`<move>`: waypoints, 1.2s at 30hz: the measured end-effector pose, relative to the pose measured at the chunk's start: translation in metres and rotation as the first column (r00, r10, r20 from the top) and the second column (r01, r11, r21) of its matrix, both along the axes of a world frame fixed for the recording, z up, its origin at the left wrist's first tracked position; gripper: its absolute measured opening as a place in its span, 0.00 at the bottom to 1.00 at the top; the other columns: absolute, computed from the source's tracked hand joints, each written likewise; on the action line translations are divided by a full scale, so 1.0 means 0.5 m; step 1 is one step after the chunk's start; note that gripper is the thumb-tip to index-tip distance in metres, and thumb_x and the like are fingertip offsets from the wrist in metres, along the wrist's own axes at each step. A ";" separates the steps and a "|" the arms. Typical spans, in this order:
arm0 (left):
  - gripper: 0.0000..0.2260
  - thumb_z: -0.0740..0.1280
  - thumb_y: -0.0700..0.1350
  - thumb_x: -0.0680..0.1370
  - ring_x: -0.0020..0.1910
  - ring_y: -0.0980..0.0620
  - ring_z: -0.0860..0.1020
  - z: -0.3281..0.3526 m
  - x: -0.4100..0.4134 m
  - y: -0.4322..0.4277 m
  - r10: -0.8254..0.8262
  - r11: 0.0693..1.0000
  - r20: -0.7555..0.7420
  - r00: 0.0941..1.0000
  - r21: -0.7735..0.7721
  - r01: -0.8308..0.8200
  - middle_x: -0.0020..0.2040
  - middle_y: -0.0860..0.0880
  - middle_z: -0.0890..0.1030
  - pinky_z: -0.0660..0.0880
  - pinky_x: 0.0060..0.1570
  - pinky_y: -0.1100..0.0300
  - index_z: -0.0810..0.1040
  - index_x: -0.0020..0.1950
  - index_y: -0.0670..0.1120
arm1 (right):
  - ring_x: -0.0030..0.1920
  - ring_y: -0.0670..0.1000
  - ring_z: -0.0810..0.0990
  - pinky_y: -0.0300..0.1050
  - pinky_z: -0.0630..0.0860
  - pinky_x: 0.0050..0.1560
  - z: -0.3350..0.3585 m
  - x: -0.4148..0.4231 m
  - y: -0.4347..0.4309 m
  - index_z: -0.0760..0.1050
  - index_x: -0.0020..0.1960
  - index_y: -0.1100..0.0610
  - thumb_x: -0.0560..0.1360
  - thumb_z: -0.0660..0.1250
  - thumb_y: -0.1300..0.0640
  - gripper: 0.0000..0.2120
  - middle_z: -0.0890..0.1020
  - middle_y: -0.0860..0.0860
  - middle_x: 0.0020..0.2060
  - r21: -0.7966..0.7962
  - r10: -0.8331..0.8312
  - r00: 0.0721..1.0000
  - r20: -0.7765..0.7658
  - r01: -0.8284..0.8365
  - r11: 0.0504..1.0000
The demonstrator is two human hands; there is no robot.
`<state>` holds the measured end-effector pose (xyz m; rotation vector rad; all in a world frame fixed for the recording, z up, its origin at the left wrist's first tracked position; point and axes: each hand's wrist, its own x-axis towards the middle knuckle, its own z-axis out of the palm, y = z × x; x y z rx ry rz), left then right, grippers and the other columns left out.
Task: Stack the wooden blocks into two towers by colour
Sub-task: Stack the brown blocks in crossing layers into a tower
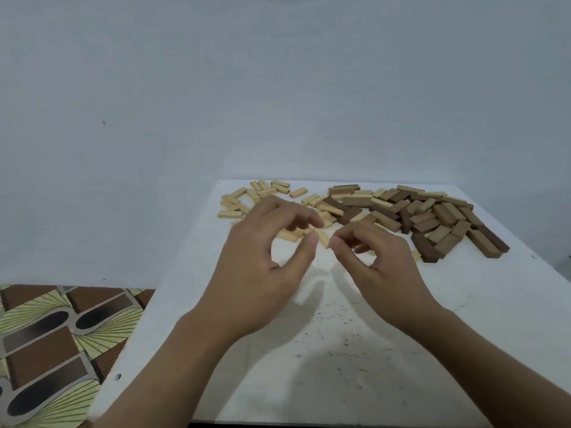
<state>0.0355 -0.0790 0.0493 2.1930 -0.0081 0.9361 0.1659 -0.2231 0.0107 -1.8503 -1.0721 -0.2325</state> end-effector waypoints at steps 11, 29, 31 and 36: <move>0.23 0.52 0.55 0.86 0.81 0.46 0.49 -0.099 0.209 -0.091 0.246 0.911 -0.649 0.720 0.409 0.058 0.82 0.49 0.53 0.52 0.76 0.43 0.57 0.81 0.53 | 0.56 0.44 0.71 0.49 0.71 0.57 -0.047 0.225 -0.087 0.78 0.53 0.48 0.83 0.61 0.49 0.08 0.75 0.40 0.51 -0.400 -0.074 0.974 0.214 0.157 0.903; 0.21 0.57 0.44 0.82 0.75 0.49 0.59 -0.148 0.365 -0.035 0.439 0.891 -0.446 0.779 0.327 -0.315 0.76 0.52 0.65 0.58 0.66 0.41 0.66 0.76 0.55 | 0.78 0.47 0.60 0.59 0.64 0.71 -0.086 0.313 -0.014 0.65 0.77 0.44 0.86 0.51 0.45 0.21 0.64 0.43 0.78 -0.600 -0.062 0.968 0.242 0.200 0.775; 0.22 0.51 0.51 0.83 0.79 0.51 0.57 -0.154 0.397 -0.021 0.384 0.913 -0.464 0.798 0.322 -0.252 0.78 0.53 0.63 0.57 0.71 0.37 0.66 0.76 0.54 | 0.77 0.47 0.61 0.58 0.65 0.68 -0.089 0.315 -0.010 0.65 0.76 0.43 0.86 0.51 0.44 0.20 0.64 0.42 0.78 -0.609 -0.065 0.959 0.275 0.226 0.760; 0.15 0.51 0.53 0.83 0.68 0.51 0.67 -0.163 0.422 -0.014 0.469 0.881 -0.468 0.749 0.313 -0.355 0.61 0.58 0.75 0.56 0.66 0.37 0.77 0.59 0.56 | 0.69 0.50 0.70 0.56 0.66 0.60 -0.074 0.342 0.007 0.72 0.68 0.44 0.85 0.50 0.46 0.17 0.72 0.42 0.68 -0.589 -0.077 0.953 0.294 0.244 0.770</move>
